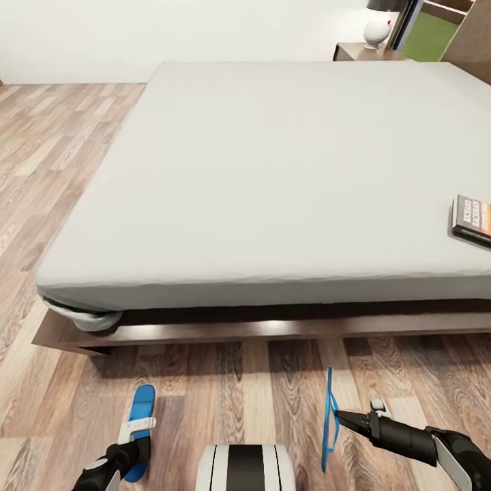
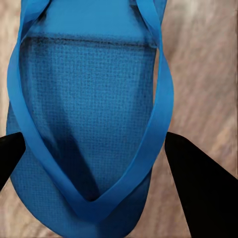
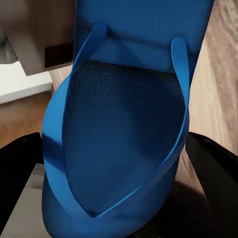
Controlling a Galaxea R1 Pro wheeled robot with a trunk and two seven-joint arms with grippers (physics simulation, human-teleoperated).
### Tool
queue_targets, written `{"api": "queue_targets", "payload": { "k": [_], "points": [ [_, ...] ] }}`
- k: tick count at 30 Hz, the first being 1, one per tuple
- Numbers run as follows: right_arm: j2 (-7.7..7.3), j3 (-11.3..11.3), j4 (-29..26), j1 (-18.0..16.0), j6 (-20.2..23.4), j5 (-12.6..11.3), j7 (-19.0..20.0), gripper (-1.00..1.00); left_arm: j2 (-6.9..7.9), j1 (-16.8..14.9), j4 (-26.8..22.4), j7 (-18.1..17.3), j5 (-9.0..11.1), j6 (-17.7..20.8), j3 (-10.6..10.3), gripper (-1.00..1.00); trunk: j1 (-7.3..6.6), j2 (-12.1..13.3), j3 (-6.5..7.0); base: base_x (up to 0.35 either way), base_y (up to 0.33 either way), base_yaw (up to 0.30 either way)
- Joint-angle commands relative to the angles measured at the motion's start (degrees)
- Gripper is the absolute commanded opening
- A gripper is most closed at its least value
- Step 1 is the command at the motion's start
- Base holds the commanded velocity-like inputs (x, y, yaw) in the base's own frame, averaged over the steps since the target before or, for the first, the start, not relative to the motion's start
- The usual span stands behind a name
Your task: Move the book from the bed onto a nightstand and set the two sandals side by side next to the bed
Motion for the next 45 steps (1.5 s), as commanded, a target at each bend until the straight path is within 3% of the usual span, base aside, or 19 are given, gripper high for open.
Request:
{"api": "queue_targets", "payload": {
  "k": [1,18,24,40,43,45],
  "points": [
    [-0.07,0.3,0.0,0.0,0.5,-0.5,0.0,-1.00,-0.02,0.0,-0.1,-0.2,0.5,0.4,0.2,-1.00,0.02,0.0,-0.04,0.296,0.002,0.000],
    [-0.07,0.4,0.0,0.0,0.5,-0.5,0.0,-1.00,-0.02,0.0,-0.2,-0.2,0.5,0.4,0.2,-1.00,0.02,0.0,-0.04,0.047,0.000,0.000],
    [-0.07,0.3,0.0,0.0,0.5,-0.5,0.0,-1.00,-0.02,0.0,-0.2,-0.2,0.5,0.4,0.2,-1.00,0.17,-0.1,-1.37,0.000,0.000,0.000],
    [-0.07,0.4,0.0,0.0,0.5,-0.5,0.0,-1.00,-0.02,0.0,-0.2,-0.3,0.5,0.3,0.2,-1.00,0.17,-0.1,-1.37,0.000,0.000,0.000],
    [-0.07,0.3,0.0,0.0,0.5,-0.5,0.1,-1.00,-0.02,0.0,-0.2,-0.3,0.5,-1.2,0.2,-1.00,0.17,-0.1,-1.37,0.000,0.000,0.000],
    [-0.07,0.3,0.0,0.0,0.5,-0.5,0.0,-1.00,-0.02,0.0,-0.1,-0.2,0.5,-4.4,0.1,-1.00,0.17,-0.1,-1.37,0.000,0.000,0.000]
  ]
}}
